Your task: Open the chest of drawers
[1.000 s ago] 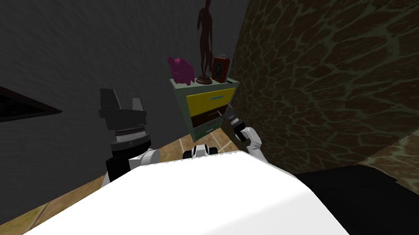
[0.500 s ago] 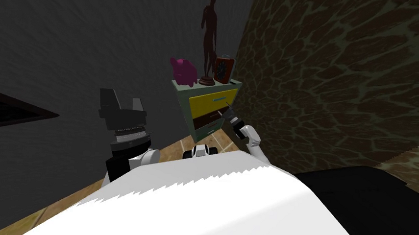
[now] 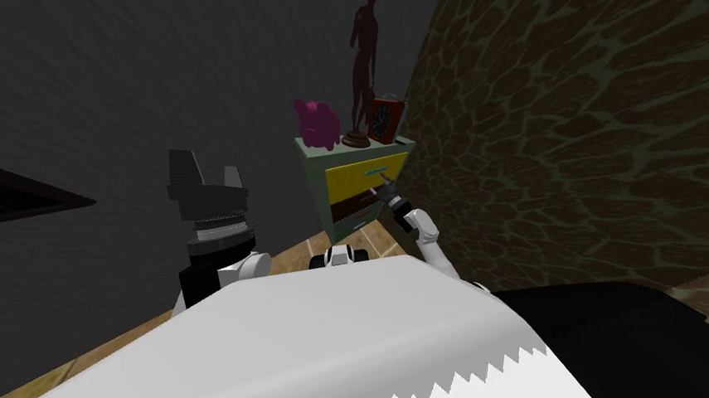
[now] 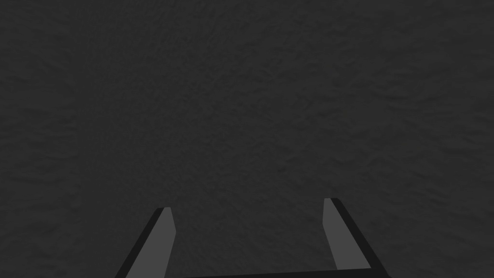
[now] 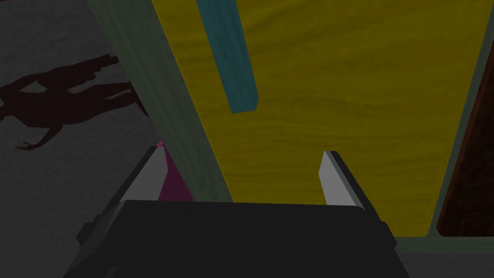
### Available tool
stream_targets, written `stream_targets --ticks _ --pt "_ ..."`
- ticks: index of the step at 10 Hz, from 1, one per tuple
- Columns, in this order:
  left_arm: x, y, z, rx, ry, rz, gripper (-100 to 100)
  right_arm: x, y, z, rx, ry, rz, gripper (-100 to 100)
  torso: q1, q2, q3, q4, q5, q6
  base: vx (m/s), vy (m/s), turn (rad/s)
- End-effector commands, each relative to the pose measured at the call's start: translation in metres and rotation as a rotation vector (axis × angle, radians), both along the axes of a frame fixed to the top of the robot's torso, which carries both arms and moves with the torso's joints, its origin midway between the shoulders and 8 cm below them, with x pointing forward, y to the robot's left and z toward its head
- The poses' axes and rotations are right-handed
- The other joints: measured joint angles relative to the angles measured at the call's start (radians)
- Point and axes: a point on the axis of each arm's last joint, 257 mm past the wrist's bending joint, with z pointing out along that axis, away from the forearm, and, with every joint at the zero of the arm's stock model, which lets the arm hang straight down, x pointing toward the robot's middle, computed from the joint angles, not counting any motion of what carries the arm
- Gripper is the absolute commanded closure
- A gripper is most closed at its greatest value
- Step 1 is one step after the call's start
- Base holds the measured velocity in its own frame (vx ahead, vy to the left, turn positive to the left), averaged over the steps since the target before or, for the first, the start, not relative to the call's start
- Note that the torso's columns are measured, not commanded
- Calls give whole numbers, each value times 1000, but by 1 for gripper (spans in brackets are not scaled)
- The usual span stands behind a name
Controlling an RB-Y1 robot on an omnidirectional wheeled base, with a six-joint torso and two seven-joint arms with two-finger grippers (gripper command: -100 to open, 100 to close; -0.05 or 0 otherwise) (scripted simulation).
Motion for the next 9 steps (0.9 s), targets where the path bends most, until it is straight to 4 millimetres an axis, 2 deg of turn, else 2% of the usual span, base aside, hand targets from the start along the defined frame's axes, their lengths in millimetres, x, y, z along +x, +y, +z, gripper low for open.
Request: stream_targets --ticks 1,4,6,7,8,9 --pt "0 0 0 0 0 0 0 6 -3 -5 -81 -22 -16 -100 -2 2 1 1 -1 0 36 29 -2" --pt "0 0 0 0 0 0 0 16 -9 -10 -218 -58 -43 -100 0 1 1 0 0 0 51 43 -9" --pt "0 0 0 0 0 0 0 16 -8 -10 -219 -59 -42 -100 1 0 0 0 0 0 36 41 -8" --pt "0 0 0 0 0 0 0 20 -17 -3 -225 -60 -46 -100 -1 2 1 1 0 0 57 70 25" --pt "0 0 0 0 0 0 0 18 -12 -7 -226 -61 -45 -100 1 0 0 0 0 0 37 44 3" --pt "0 0 0 0 0 0 0 18 -13 -6 -225 -60 -45 100 0 1 1 0 0 0 6 7 0"
